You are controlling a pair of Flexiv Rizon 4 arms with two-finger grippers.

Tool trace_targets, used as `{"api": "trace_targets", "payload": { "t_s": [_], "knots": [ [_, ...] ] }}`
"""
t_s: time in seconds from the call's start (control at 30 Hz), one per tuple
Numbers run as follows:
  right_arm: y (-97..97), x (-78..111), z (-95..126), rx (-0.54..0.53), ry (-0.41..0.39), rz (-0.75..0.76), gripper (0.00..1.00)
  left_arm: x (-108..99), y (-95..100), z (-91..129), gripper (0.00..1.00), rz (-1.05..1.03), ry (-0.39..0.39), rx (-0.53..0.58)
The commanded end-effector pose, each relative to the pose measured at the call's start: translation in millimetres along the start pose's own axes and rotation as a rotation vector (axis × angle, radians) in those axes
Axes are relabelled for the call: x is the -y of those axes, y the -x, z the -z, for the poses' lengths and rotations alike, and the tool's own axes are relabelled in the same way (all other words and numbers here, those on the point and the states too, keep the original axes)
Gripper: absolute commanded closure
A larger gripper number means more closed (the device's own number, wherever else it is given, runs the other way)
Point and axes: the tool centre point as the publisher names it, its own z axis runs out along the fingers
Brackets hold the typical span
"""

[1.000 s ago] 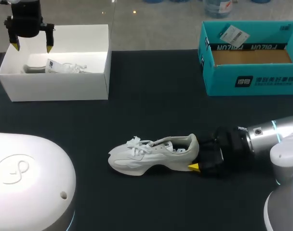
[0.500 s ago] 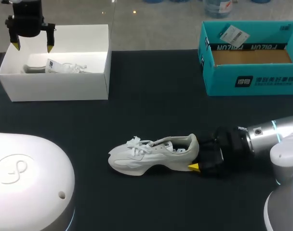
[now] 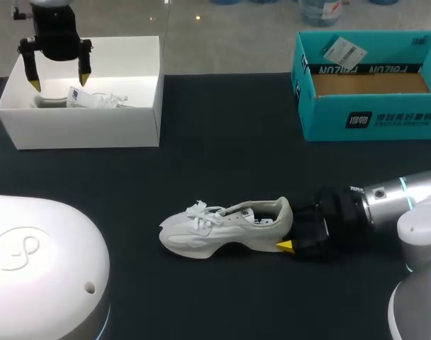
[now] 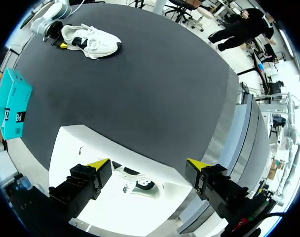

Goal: Take the shoe out of the shoebox, open the shoe tongue, remove and reinsert the insole, then place the shoe into the shoebox

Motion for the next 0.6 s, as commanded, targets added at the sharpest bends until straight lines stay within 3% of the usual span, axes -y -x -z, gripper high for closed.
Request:
{"api": "trace_targets", "payload": {
  "t_s": [0.03, 0.13, 0.43, 0.6],
  "knots": [
    [0.0, 5.7, -5.4, 0.002, -0.002, 0.000, 1.00, 32.2, -2.3, -9.7, 0.00, 0.267, -0.042, -0.016],
    [0.0, 5.7, -5.4, 0.002, -0.002, 0.000, 1.00, 51.3, -2.8, -11.0, 0.00, 0.321, -0.107, -0.014],
    [0.0, 5.7, -5.4, 0.002, -0.002, 0.000, 1.00, 123.3, 6.2, -5.8, 0.00, 0.474, -0.148, -0.048],
    [0.0, 5.7, -5.4, 0.002, -0.002, 0.000, 1.00, 123.3, 6.2, -5.8, 0.00, 0.474, -0.148, -0.048]
  ]
}}
